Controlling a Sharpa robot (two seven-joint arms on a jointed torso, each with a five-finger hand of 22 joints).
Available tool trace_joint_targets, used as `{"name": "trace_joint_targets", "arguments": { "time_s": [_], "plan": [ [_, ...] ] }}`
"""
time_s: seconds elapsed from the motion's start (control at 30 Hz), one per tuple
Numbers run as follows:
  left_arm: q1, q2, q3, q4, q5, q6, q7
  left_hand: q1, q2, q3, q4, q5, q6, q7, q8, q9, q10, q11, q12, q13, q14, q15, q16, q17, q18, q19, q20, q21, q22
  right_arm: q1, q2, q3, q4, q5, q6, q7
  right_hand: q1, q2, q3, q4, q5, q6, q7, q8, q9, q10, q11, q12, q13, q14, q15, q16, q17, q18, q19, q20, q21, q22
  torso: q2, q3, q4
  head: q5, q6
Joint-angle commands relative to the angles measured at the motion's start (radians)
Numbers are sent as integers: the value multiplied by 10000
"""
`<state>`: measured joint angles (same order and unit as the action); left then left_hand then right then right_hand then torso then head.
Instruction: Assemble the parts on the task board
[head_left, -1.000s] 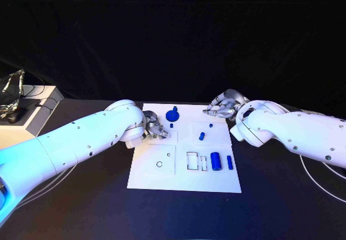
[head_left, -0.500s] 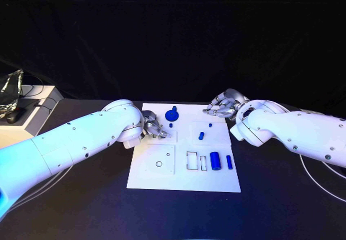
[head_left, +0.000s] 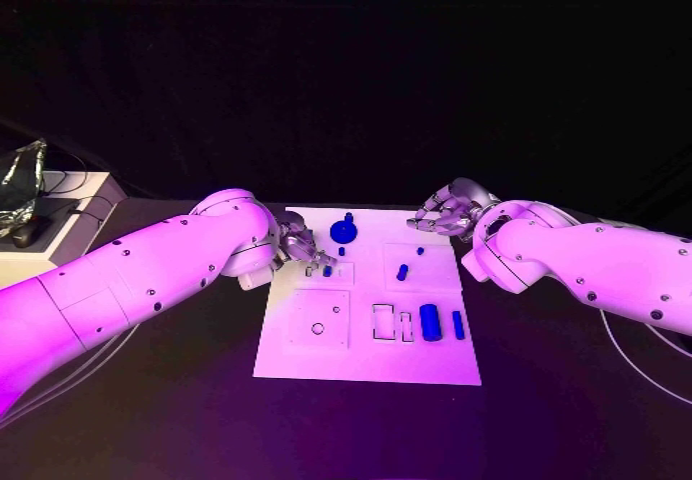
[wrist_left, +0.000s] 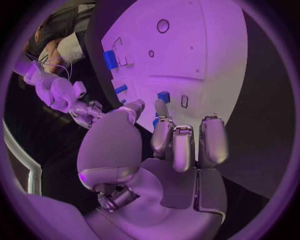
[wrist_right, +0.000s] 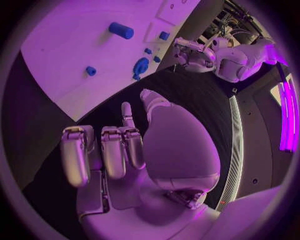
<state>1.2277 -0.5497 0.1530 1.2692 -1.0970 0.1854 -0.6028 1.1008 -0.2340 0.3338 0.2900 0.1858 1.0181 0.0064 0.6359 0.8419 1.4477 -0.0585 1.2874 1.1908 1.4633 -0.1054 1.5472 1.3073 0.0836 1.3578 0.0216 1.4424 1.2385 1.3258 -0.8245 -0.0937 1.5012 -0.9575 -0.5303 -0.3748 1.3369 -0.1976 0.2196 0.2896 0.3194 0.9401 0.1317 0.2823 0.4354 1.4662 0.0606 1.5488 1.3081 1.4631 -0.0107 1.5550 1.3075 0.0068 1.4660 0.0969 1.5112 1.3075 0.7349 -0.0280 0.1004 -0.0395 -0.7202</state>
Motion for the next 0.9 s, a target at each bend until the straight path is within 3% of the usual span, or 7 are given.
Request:
{"name": "trace_joint_targets", "arguments": {
  "time_s": [0.03, 0.2, 0.27, 0.37, 0.5, 0.7, 0.9],
  "plan": [
    [3, -114, 194, 129, 98, -82, 27, 218, 84, -260, 6, -5, -239, 93, -177, 29, -254, 64, -316, -397, 817, 33, -148, 1685, -72, -188, -46, -155, -258, -12, -25, 3, 2, -34, -65, 145, -82, -7, -73, -11, 21, -74, 22, 34, 9, 798, -66, -45, 2400, 897, -66, -67, 1857, 99, 746, -98, -34, 2174, 0, 9, -8, 5, 41],
    [4, -347, 579, 197, 663, -434, 250, 651, 387, -634, 16, 85, -896, 462, -836, -166, -1082, 389, -1313, -1608, 390, 299, -747, 426, 144, -995, 124, -733, -1377, -14, -69, 2, -16, 77, -183, 292, -82, -7, -73, -11, 21, -74, 22, 34, 9, 798, -66, -45, 2400, 897, -66, -67, 1857, 99, 746, -98, -34, 2174, 0, 12, 5, -7, 58],
    [4, -429, 688, 142, 886, -620, 415, 842, 532, -675, 19, 169, -1393, 782, -1272, -363, -2131, 682, -2521, -3012, -232, 564, -1469, -906, 431, -2119, 328, -1586, -2900, -15, -86, 2, -33, 155, -254, 391, -87, -8, -81, -9, 21, -81, 22, 37, 20, 787, -65, -56, 2391, 898, -66, -67, 1863, 103, 738, -98, -52, 2161, -6, 15, 8, -5, 58],
    [6, -504, 782, -32, 1165, -799, 648, 1142, 718, -577, 12, 260, -1845, 1074, -1647, -649, -3412, 952, -3899, -4667, -985, 816, -2235, -2219, 732, -3274, 573, -2629, -4511, -15, -112, 2, -59, 254, -335, 538, -84, -3, -80, -11, 25, -86, 22, 37, 25, 735, -66, -112, 2343, 896, -66, -69, 1855, 109, 728, -98, -73, 2146, 1, 16, 11, 24, 107],
    [8, -488, 833, -392, 1326, -926, 972, 1351, 725, -317, 15, 266, -2275, 1345, -2059, -1162, -3954, 1197, -4331, -5157, -1513, 1036, -2732, -3103, 883, -3811, 793, -3361, -5419, -15, -133, 2, -94, 358, -400, 674, -74, 7, -76, -15, 33, -95, 23, 37, 34, 683, -66, -167, 2296, 889, -66, -79, 1826, 125, 698, -98, -136, 2101, 14, 9, 1, 32, 131],
    [12, -311, 852, -1011, 1161, -1404, 1545, 1272, 558, -288, 22, 243, -2624, 1452, -2403, -1838, -4535, 1340, -5116, -5990, -961, 1158, -1963, -2071, 734, -3040, 923, -2935, -4587, -15, -155, 2, -114, 407, -423, 742, -69, 12, -73, -16, 39, -102, 23, 38, 41, 666, -66, -186, 2280, 884, -66, -85, 1805, 125, 698, -98, -135, 2101, 40, 8, -17, 56, 196],
    [17, -43, 848, -1701, 755, -1536, 1768, 1346, 572, -287, 17, 261, -2150, 1427, -2016, -2039, -4225, 1296, -4870, -6203, -271, 1114, -1216, -894, 471, -1920, 873, -1982, -3111, -13, -178, 2, -95, 418, -414, 750, -60, 20, -70, -18, 53, -110, 24, 39, 52, 663, -66, -189, 2278, 882, -66, -89, 1798, 129, 691, -99, -151, 2090, 55, 6, -20, 63, 227]
  ]
}}
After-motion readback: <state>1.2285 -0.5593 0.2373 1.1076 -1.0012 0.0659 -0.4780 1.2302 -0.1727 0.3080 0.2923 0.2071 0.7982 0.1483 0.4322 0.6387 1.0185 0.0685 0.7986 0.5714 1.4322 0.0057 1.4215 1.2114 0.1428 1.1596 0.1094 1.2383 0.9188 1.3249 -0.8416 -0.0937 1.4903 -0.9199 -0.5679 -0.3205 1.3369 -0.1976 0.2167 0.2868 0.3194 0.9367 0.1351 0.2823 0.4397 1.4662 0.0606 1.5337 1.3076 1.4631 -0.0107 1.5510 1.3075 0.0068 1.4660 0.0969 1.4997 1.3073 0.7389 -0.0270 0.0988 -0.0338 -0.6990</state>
